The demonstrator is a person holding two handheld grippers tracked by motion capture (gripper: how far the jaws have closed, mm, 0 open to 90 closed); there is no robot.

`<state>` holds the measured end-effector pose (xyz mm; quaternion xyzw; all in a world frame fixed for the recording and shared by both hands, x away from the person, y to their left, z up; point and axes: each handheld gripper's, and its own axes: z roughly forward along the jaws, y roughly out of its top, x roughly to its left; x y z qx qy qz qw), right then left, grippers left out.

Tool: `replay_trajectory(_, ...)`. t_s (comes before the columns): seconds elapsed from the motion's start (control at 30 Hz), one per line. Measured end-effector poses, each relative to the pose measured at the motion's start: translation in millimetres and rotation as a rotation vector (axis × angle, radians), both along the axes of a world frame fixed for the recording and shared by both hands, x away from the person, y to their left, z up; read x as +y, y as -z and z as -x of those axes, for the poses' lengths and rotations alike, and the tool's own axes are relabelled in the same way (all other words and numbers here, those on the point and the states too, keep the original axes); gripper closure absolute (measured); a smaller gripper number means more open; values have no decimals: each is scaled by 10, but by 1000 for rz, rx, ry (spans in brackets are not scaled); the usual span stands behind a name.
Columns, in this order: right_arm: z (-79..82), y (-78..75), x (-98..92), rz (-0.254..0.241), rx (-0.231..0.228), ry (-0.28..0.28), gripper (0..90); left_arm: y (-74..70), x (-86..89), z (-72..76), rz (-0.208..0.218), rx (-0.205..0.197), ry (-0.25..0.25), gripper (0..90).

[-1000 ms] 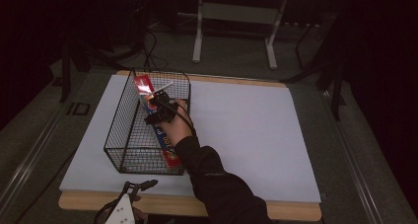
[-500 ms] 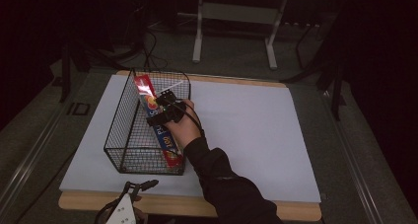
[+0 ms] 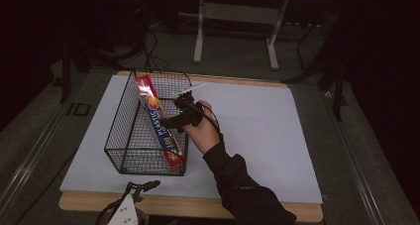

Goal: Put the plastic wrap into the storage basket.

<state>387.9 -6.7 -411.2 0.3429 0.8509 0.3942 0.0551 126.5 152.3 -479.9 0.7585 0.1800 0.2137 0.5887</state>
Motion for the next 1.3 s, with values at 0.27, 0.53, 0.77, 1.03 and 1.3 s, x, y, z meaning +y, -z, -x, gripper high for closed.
replay_trajectory(0.27,84,-69,-365,-8,-27,25,136,14,-25,-9,-19,6,8,1)
replay_trajectory(0.53,171,-11,-738,-5,-20,50,136,18,-30,-17,-25,6,5,1)
replay_trajectory(0.77,255,44,-1006,2,-44,61,137,22,-33,-20,-23,9,3,1)
replay_trajectory(1.03,355,215,-1241,8,-44,57,137,24,-39,-22,-25,10,3,1)
replay_trajectory(1.3,462,407,-1435,19,-26,51,136,27,-43,-24,-25,10,2,1)
